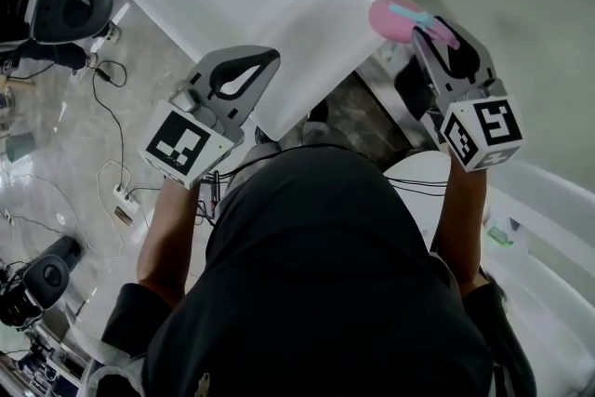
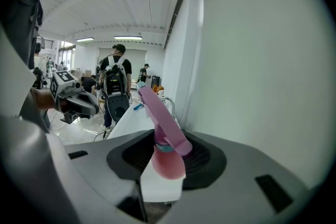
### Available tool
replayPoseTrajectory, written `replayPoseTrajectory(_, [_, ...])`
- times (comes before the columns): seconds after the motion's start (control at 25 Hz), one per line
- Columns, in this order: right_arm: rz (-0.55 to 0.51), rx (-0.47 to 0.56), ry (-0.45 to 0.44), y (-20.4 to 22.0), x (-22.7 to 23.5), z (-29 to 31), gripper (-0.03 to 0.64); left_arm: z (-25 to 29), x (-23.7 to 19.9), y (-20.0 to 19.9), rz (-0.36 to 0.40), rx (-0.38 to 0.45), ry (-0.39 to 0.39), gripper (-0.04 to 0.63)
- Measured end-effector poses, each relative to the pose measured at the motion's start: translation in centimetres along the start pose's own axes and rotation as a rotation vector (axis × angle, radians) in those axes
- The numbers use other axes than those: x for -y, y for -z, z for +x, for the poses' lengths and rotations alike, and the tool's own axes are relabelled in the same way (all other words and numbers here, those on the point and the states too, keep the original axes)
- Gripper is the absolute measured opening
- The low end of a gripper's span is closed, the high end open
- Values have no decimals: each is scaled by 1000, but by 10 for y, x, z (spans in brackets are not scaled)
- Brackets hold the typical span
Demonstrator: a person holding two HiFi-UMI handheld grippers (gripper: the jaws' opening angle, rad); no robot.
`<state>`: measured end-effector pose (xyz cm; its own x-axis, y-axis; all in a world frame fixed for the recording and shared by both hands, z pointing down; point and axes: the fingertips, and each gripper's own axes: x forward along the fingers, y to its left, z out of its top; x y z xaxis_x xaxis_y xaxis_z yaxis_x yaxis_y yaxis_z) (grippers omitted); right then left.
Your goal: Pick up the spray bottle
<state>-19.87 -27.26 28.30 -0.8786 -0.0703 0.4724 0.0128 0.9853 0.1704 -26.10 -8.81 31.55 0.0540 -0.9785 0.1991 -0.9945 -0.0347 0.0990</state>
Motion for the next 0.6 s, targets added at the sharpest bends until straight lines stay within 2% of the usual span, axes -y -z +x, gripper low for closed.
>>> replayPoseTrajectory(0.28, [-51, 27, 13, -11, -14, -23, 150, -8, 5, 3, -2, 15, 0, 3])
replayPoseTrajectory(0.44, [-61, 25, 13, -24, -18, -20, 150, -16, -10, 1, -6, 9, -10, 3])
replayPoseTrajectory(0.6, [-64, 27, 1, -30, -27, -19, 150, -29, -16, 4, 34, -3, -10, 3])
